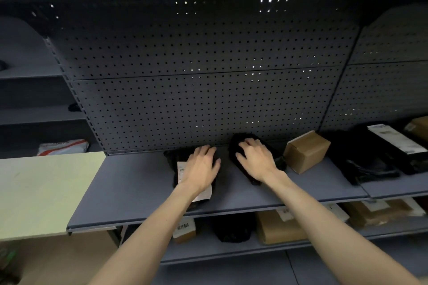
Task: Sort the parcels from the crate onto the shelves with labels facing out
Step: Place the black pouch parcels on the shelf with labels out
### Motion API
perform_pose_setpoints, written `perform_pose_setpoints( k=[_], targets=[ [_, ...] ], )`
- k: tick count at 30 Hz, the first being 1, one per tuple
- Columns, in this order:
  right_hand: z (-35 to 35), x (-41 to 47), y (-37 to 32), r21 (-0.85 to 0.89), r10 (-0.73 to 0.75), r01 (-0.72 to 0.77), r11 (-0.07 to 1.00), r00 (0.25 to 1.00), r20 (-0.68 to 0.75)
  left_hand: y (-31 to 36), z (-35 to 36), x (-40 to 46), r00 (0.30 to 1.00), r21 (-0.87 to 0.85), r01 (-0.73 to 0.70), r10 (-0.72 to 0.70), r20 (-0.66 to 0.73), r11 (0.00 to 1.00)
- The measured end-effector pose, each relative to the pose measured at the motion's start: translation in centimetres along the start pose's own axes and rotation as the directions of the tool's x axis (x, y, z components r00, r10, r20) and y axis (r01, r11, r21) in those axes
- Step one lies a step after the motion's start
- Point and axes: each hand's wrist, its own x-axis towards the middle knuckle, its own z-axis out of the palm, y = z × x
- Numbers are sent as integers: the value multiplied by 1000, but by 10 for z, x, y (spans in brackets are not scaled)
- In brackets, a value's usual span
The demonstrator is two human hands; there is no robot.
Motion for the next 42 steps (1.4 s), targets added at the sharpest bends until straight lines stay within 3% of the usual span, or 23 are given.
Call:
perform_pose_setpoints(
  k=[10, 20, 27, 31, 35, 39, 42],
  targets=[
    [-20, -25, 87, -25, 146, -146, 989, 989, 8, 87, 28, 27, 985, 124, -154, 142, 98, 980],
    [-3, -34, 109, 19, 127, -134, 991, 970, 208, 103, 53, 21, 958, 55, -172, 154, 242, 983],
    [7, -25, 110, 307, 203, -262, 915, 956, 210, 85, 52, 8, 990, -62, -37, 45, 134, 997],
    [19, -17, 106, 480, 241, -384, 789, 911, 334, 75, 48, 0, 990, -175, 106, -87, 113, 979],
    [28, -9, 93, 615, 260, -507, 605, 855, 449, 72, 44, -8, 970, -311, 216, -166, 178, 926],
    [33, -19, 86, 753, 273, -429, 499, 903, 333, 80, 50, -14, 955, -440, 291, -233, 182, 849],
    [28, -32, 90, 773, 290, -347, 531, 932, 219, 101, 55, -17, 956, -547, 293, -224, 191, 784]
  ],
)
